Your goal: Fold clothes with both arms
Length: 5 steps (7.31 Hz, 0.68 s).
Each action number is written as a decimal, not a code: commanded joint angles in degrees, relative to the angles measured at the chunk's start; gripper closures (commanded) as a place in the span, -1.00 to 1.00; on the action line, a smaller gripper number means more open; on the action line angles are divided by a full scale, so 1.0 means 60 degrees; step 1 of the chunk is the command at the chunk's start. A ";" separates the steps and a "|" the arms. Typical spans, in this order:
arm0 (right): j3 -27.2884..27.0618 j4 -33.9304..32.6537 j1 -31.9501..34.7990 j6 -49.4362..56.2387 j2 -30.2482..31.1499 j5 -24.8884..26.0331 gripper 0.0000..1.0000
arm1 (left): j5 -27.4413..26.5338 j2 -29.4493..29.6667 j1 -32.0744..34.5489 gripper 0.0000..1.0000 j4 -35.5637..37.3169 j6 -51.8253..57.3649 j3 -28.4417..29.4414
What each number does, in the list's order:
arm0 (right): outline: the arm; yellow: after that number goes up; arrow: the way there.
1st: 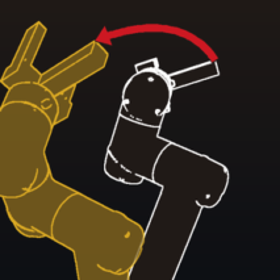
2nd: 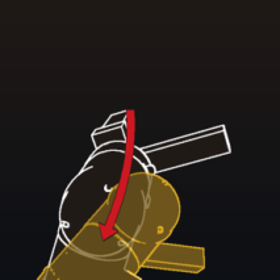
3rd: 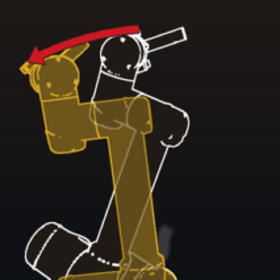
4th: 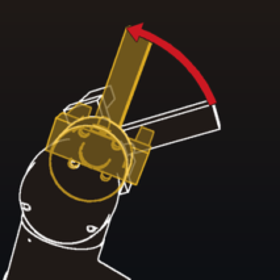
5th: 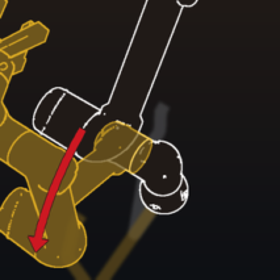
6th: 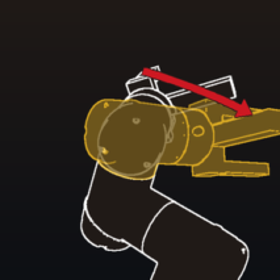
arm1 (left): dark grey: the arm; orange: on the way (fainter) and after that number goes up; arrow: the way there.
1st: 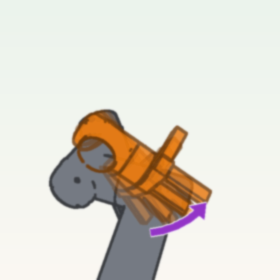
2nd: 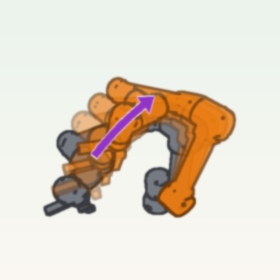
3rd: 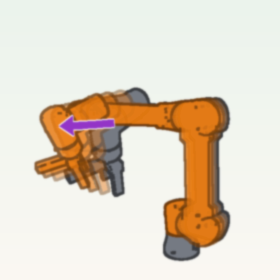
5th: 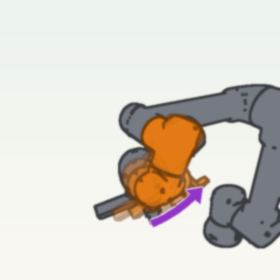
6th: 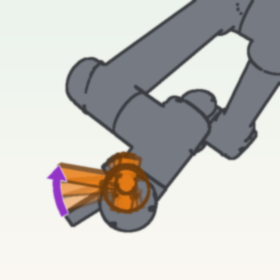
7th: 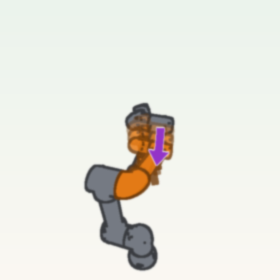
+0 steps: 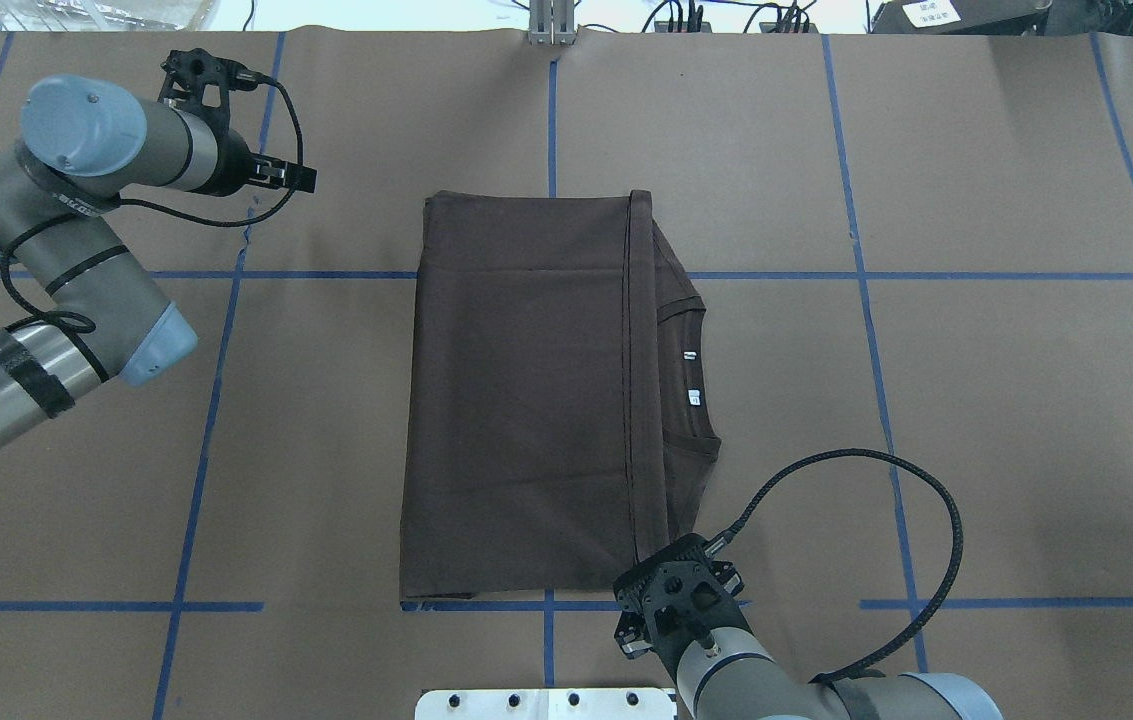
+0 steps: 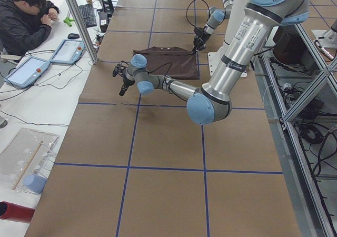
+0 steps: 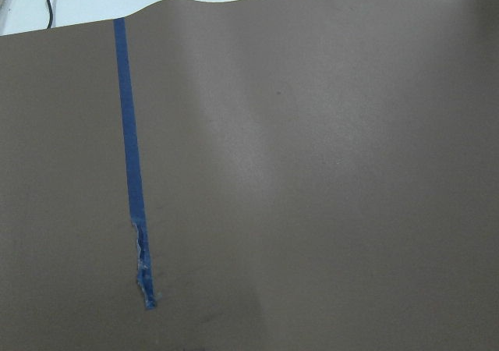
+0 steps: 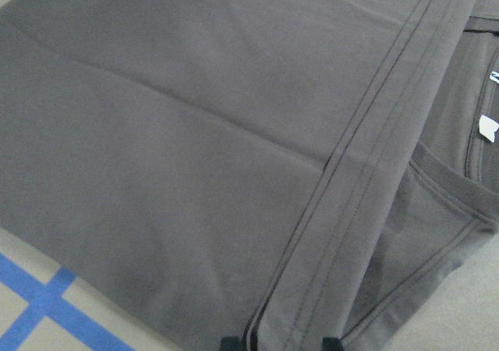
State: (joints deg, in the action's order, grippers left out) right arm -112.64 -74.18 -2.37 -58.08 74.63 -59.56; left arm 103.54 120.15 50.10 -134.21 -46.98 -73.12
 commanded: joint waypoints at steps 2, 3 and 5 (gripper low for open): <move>-0.0035 0.0014 0.0057 -0.0104 -0.0032 0.0039 1.00 | 0.0000 0.0000 0.0000 -1.00 0.0000 -0.0007 0.0000; -0.0151 0.0029 0.0101 -0.0191 0.0012 0.0053 1.00 | 0.0000 0.0000 0.0000 -1.00 0.0000 -0.0007 0.0000; -0.0328 0.0043 0.0087 -0.2318 0.0552 0.0097 1.00 | 0.0000 0.0000 0.0000 -1.00 0.0000 -0.0007 0.0000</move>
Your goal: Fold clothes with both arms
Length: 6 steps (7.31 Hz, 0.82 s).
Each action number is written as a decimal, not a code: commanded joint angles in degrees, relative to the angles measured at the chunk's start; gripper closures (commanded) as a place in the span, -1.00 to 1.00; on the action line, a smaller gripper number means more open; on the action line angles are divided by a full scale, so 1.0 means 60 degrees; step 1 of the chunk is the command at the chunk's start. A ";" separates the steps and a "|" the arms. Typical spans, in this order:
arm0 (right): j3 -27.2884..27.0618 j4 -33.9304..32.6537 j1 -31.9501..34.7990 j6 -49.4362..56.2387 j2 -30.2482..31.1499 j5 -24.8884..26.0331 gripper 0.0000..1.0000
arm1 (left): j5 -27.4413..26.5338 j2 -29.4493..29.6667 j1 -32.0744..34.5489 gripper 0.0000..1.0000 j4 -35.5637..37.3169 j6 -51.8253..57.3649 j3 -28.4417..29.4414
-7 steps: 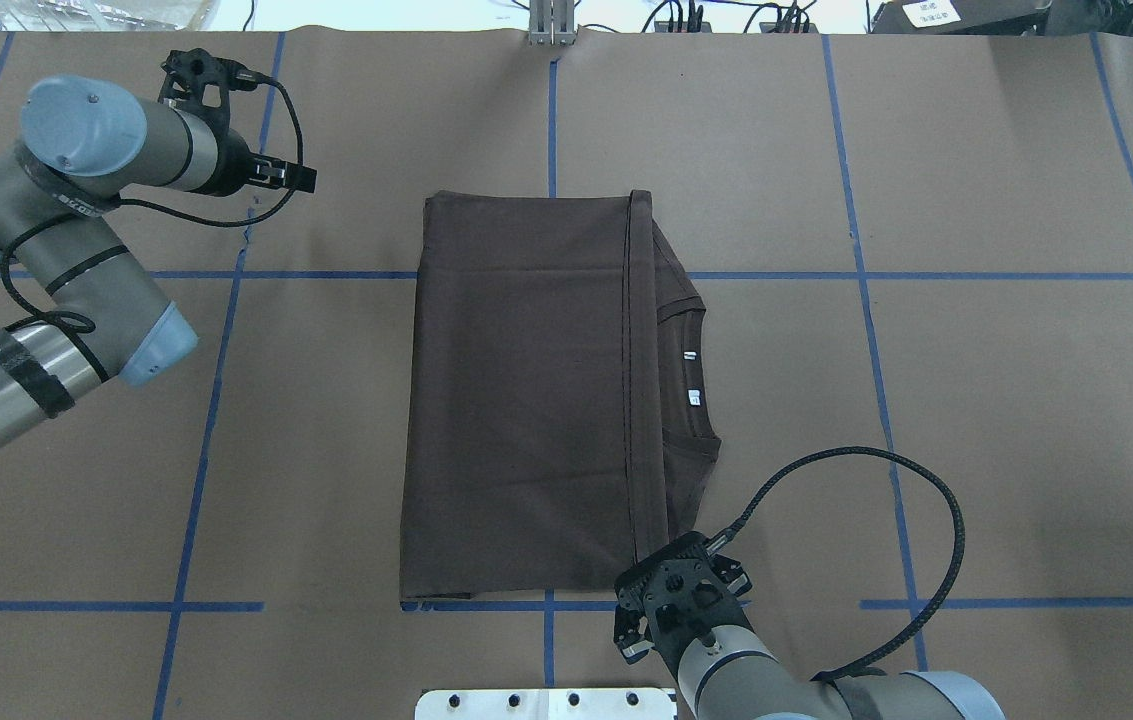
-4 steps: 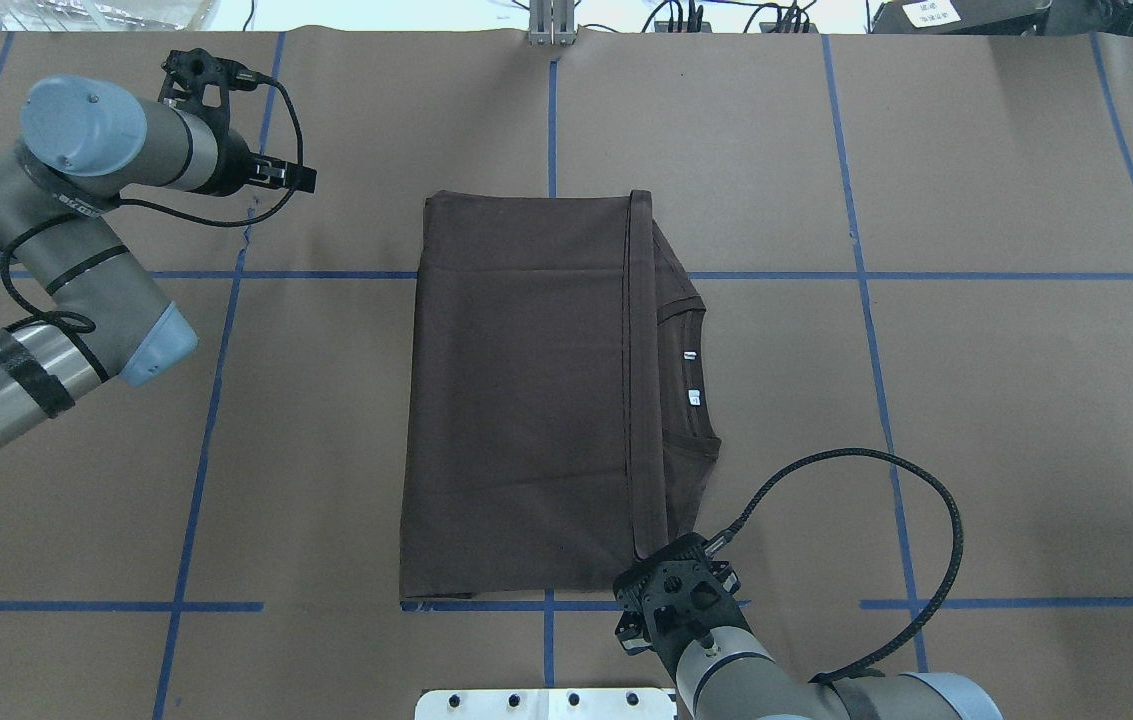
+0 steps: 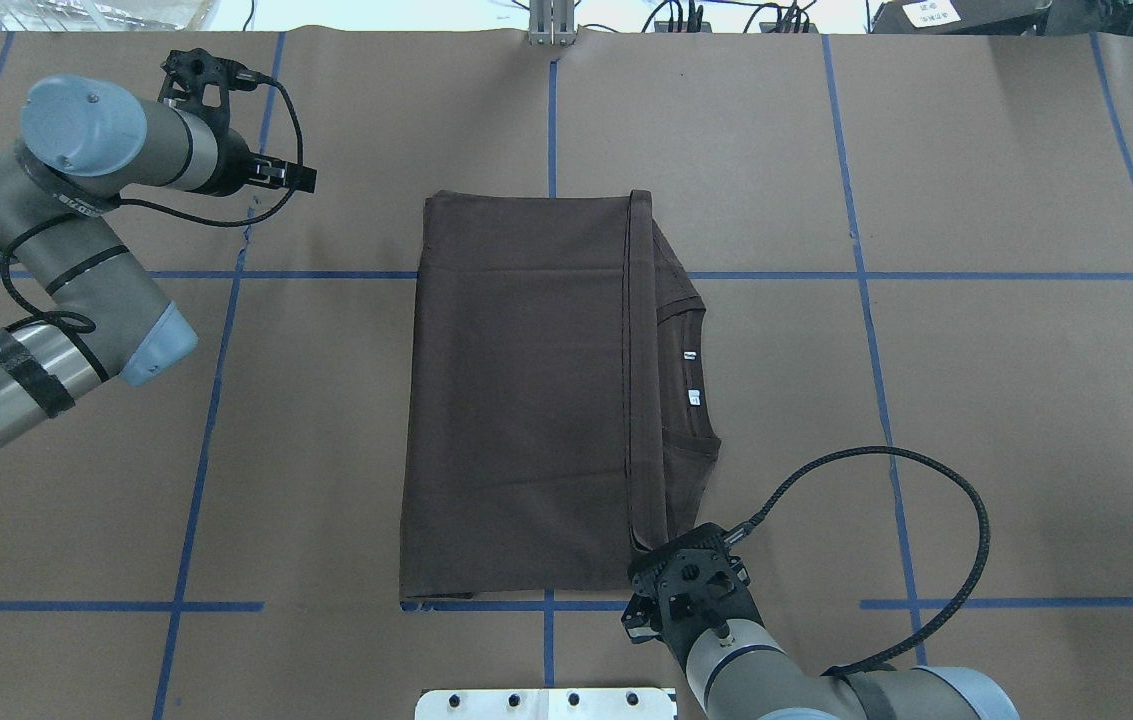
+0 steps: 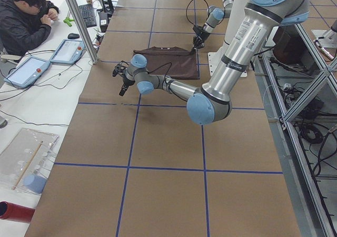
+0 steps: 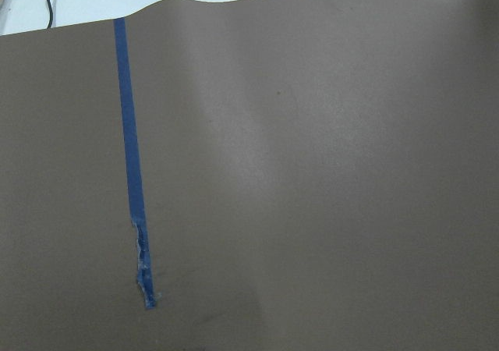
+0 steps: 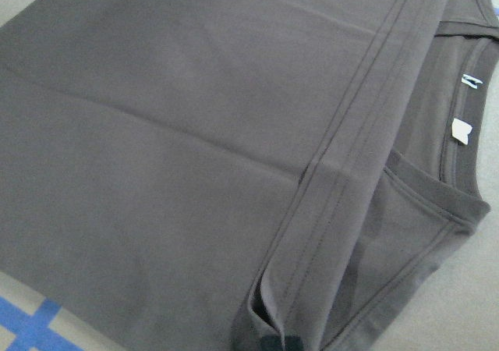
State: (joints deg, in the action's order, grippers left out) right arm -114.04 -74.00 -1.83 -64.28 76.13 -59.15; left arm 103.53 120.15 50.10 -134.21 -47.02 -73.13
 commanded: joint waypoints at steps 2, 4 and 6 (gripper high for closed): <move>-0.0110 0.0028 -0.0119 -0.2727 0.0596 0.0278 1.00 | 0.0000 0.0000 0.0000 -1.00 0.0000 0.0000 0.0015; -0.0124 0.0028 -0.0324 -0.3478 0.0729 0.0322 1.00 | 0.0000 0.0000 0.0000 -1.00 0.0000 0.0000 0.0029; -0.0168 0.0028 -0.0529 -0.4211 0.0788 0.0659 1.00 | 0.0000 0.0000 -0.0015 -1.00 0.0000 0.0000 0.0029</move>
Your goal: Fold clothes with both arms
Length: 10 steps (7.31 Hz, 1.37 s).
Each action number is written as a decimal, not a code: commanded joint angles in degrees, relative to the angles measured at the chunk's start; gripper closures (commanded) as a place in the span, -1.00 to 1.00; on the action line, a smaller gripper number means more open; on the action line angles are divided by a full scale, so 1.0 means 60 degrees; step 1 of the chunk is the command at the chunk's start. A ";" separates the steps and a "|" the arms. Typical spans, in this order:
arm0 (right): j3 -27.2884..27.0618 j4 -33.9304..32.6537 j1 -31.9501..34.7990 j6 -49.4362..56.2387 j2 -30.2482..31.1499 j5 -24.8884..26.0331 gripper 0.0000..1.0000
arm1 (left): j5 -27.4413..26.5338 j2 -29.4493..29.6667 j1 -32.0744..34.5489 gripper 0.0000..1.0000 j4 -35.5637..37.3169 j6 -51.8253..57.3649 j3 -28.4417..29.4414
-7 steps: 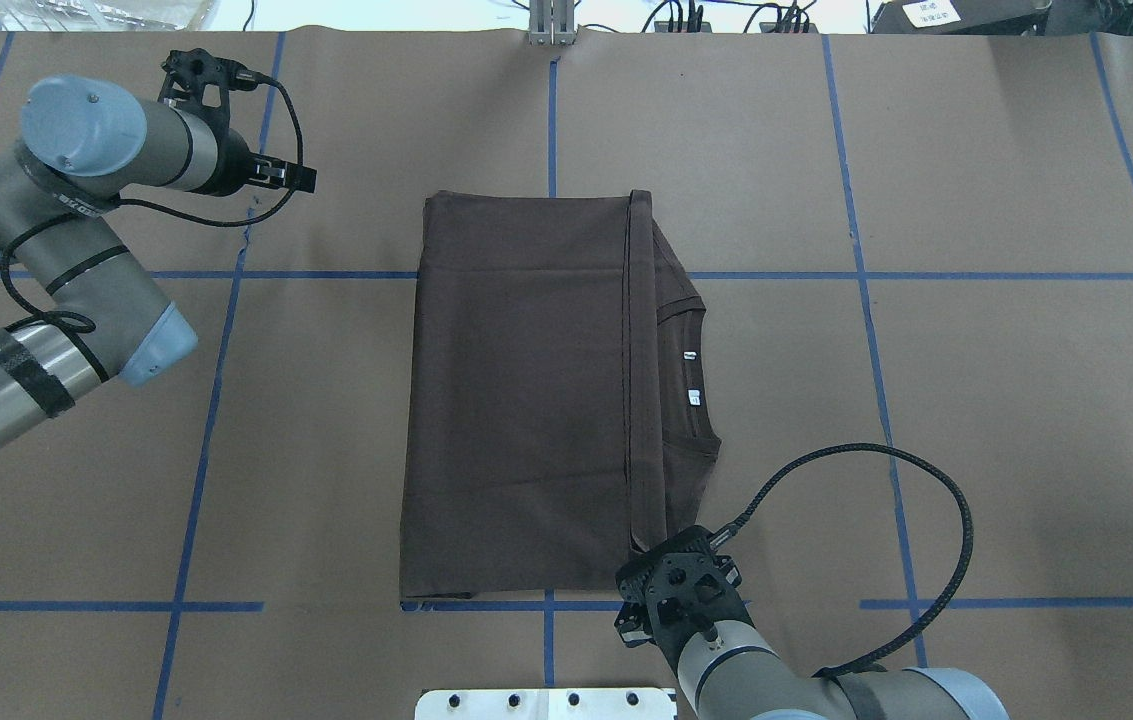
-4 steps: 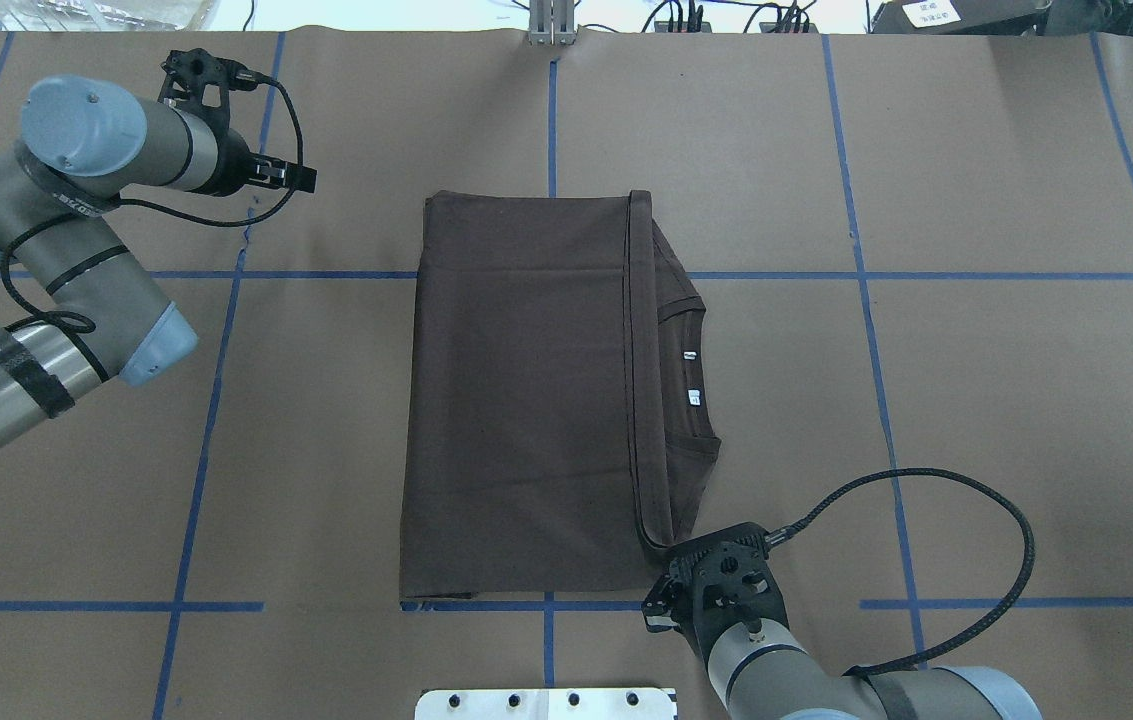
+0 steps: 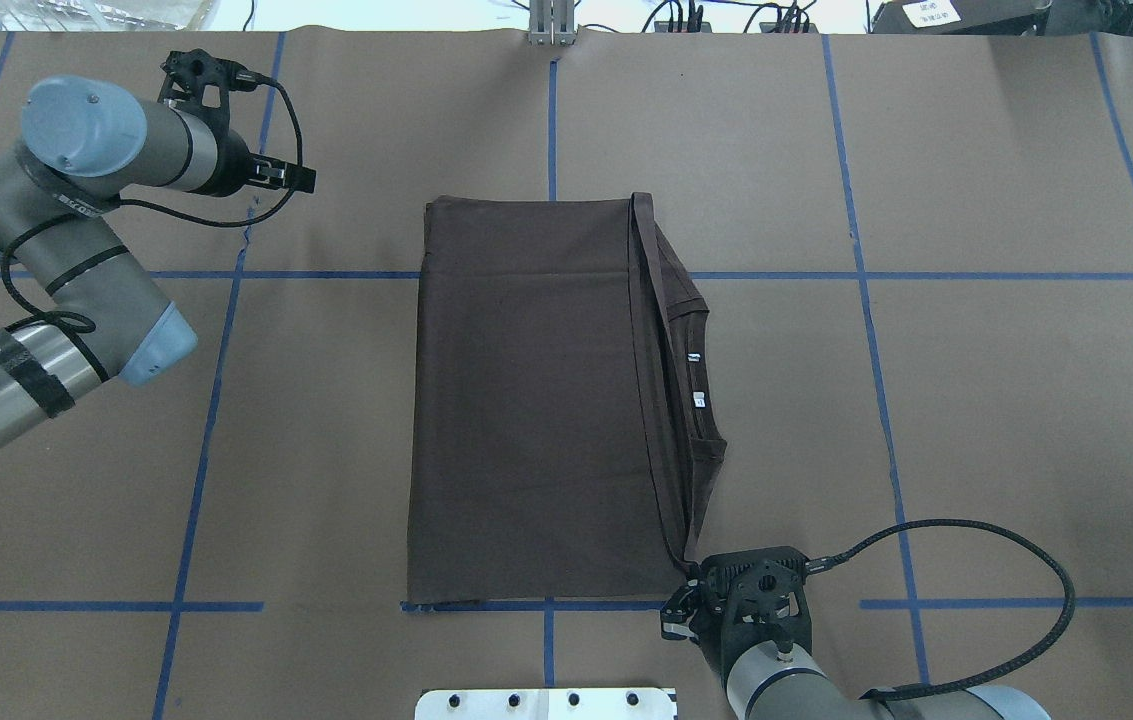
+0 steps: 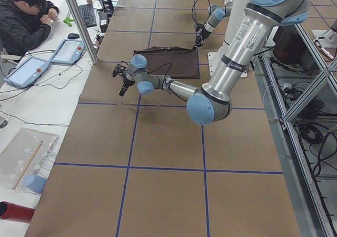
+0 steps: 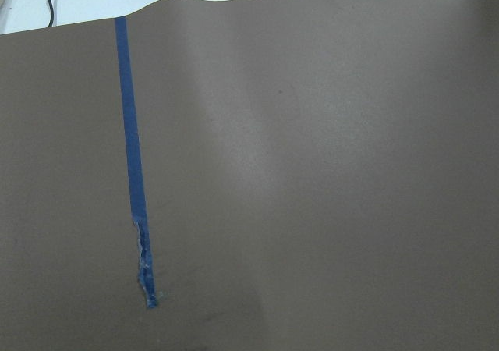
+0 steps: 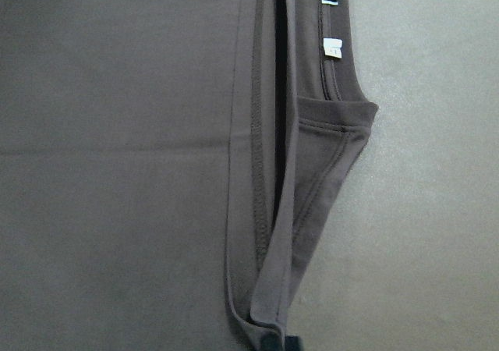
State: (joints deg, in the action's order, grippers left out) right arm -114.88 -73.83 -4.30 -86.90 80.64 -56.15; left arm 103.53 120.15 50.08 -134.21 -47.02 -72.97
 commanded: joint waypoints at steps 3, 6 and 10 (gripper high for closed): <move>-0.0277 0.0001 -0.0074 -0.0312 0.0037 0.0014 -1.00 | 0.0000 0.0000 -0.0011 -1.00 0.0000 0.0000 0.0003; -0.0205 -0.0087 0.0932 0.2376 -0.0153 -0.1284 -1.00 | 0.0000 0.0000 -0.0026 -1.00 0.0000 -0.0014 0.0003; 0.0572 -0.3144 0.1756 0.2941 -0.2408 -0.2693 -1.00 | 0.0000 0.0000 -0.0143 -1.00 0.0000 -0.0190 -0.0011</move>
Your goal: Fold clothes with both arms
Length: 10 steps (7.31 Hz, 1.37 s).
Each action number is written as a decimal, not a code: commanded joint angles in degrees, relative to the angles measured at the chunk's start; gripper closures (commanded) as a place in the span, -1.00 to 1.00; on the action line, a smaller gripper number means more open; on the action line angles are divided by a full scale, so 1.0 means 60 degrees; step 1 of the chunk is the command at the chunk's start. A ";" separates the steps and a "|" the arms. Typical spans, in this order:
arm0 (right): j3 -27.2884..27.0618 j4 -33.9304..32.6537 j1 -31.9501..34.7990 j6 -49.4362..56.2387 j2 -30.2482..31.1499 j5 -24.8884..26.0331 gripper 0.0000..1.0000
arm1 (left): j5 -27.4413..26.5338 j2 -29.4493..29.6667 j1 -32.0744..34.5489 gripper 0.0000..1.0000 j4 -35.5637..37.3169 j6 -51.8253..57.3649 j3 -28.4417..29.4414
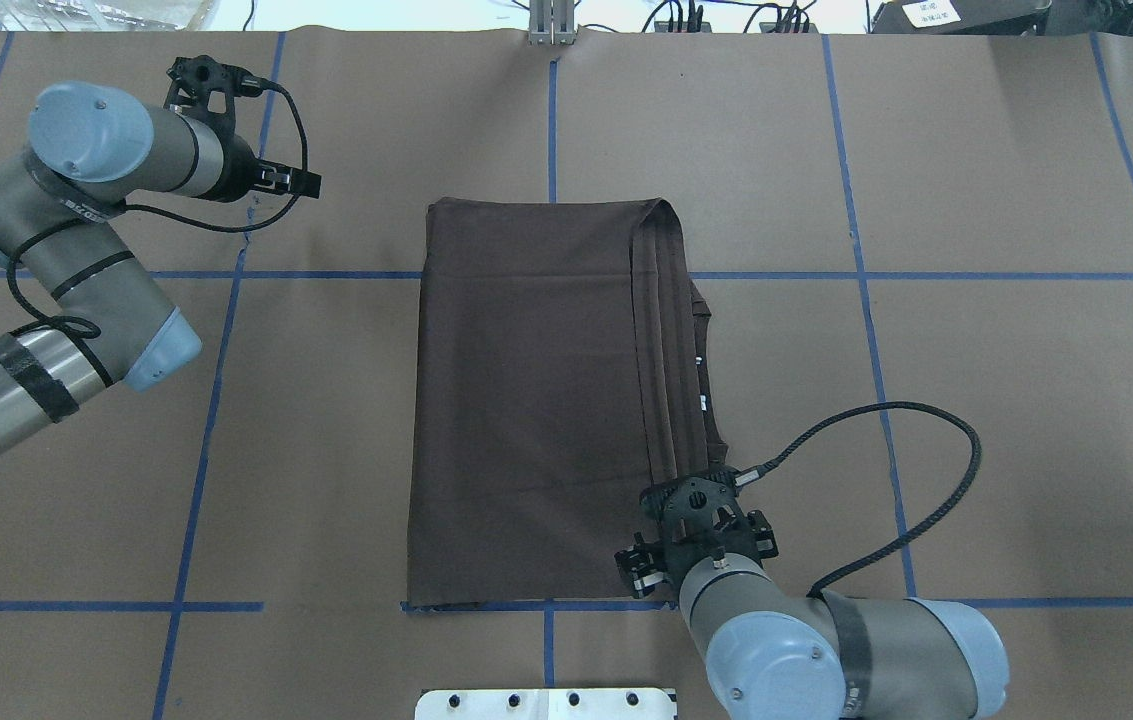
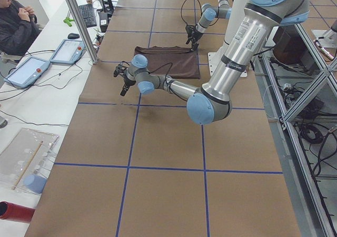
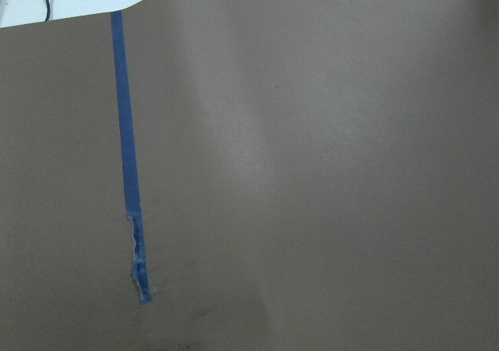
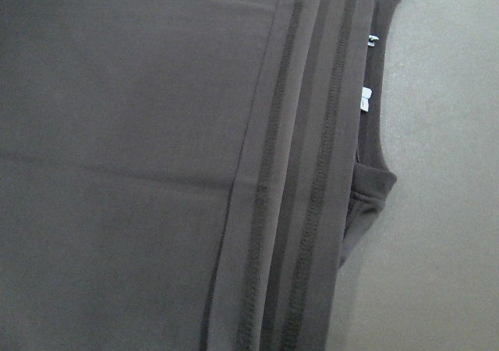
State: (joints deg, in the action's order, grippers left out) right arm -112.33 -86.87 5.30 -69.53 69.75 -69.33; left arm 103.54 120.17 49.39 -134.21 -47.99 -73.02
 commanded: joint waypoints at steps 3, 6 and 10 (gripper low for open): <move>0.0251 -0.1382 0.0158 0.0265 -0.0478 -0.0661 -1.00 | 0.0000 -0.0004 -0.0029 -1.00 -0.0015 -0.0029 -0.0003; 0.0207 -0.1634 0.0259 0.0512 -0.0478 -0.0779 -1.00 | 0.0000 -0.0004 -0.0029 -1.00 0.0000 -0.0029 -0.0003; 0.0207 -0.2308 0.0728 0.0895 -0.0347 -0.1160 -1.00 | 0.0000 -0.0004 -0.0058 -1.00 0.0000 -0.0029 -0.0003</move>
State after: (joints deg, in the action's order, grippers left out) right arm -111.07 -99.74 8.78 -64.69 67.23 -75.69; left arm 103.53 120.15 49.11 -134.23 -48.19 -73.04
